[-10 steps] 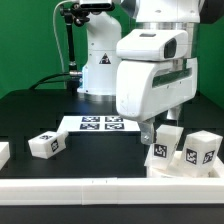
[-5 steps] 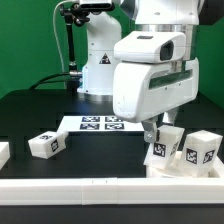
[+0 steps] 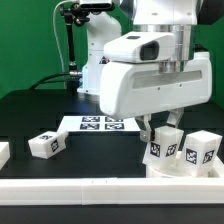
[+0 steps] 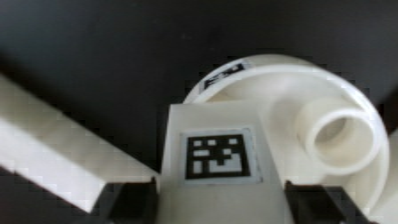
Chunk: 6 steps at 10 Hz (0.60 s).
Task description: Assemble stool
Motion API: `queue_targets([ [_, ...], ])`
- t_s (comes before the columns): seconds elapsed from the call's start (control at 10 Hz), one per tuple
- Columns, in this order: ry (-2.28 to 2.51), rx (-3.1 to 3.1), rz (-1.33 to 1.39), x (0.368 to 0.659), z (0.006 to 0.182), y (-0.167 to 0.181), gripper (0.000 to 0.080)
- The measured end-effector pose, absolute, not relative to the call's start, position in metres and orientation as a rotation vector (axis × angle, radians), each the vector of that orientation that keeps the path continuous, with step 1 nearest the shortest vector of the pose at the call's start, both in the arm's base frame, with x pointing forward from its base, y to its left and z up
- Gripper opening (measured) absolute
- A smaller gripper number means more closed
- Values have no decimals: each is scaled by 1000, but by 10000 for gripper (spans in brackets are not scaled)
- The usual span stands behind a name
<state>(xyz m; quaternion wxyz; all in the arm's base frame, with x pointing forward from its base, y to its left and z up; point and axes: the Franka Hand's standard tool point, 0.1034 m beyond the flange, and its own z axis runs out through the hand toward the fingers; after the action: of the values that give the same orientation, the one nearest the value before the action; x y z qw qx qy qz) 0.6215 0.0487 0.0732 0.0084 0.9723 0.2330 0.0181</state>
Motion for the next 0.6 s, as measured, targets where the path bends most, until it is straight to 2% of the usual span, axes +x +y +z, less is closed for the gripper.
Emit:
queue_targets([
  [0.6, 122, 3138, 92, 625, 73, 48, 340],
])
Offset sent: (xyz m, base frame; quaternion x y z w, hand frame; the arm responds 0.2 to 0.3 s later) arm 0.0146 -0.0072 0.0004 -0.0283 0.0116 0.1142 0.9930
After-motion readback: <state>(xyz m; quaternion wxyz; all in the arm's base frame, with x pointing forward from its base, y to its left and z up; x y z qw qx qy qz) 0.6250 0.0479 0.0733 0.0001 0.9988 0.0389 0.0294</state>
